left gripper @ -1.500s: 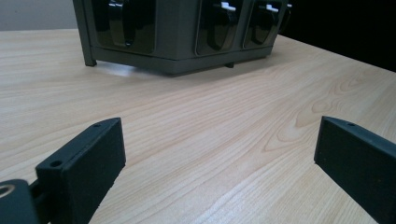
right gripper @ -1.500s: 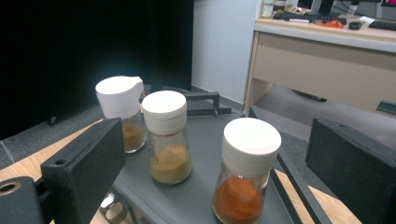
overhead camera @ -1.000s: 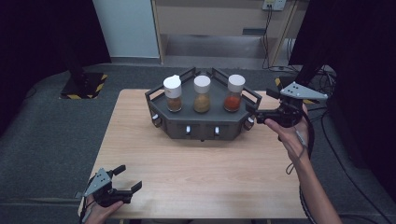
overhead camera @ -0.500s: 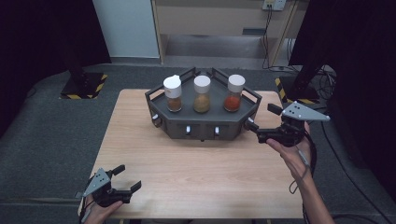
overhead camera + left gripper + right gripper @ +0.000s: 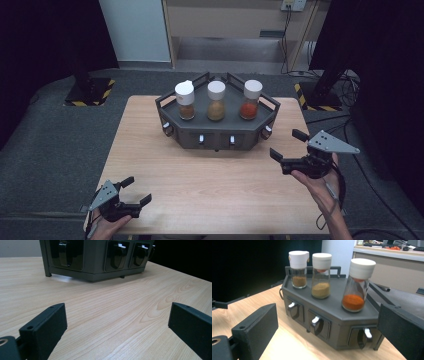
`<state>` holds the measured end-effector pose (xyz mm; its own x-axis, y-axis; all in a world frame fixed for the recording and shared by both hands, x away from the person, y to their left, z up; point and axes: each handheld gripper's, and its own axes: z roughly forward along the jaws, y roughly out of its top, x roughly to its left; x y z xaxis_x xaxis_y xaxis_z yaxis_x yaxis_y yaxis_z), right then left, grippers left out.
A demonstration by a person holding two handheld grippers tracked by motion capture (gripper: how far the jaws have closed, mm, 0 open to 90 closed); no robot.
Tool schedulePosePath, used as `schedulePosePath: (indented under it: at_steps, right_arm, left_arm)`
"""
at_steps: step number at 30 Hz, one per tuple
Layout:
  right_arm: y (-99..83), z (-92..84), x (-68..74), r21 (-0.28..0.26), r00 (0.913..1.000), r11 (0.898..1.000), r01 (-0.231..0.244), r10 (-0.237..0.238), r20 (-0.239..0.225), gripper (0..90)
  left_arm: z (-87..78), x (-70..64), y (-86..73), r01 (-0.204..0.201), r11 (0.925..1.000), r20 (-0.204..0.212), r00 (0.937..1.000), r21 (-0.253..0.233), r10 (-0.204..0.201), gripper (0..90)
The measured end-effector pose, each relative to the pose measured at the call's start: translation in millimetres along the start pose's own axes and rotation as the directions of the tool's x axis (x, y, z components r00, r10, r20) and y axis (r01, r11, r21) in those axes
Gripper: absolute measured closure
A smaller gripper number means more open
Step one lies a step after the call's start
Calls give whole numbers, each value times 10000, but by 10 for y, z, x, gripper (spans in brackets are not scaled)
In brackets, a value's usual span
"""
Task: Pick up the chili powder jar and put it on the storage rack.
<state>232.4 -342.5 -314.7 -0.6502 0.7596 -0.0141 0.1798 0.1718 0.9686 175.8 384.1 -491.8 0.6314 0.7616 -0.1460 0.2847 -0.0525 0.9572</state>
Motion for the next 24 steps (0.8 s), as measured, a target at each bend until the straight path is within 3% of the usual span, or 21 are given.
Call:
schedulePosePath:
  at_steps: [7,12,24]
  right_arm:
    - [-201,-125,54,-3,9996,10000,-63,63,264,36]
    - [-327,-186,84,353,9987,9994,42,-60,509,34]
    - [-739,-273,107,604,9968,9974,-390,346,721,35]
  left_arm:
    - [-4,4,-8,40,10000,-8,10000,-75,-40,7]
    - [-5,4,-8,39,10000,-3,10000,-75,-39,7]
    - [5,2,-6,41,10000,18,10000,-45,-41,7]
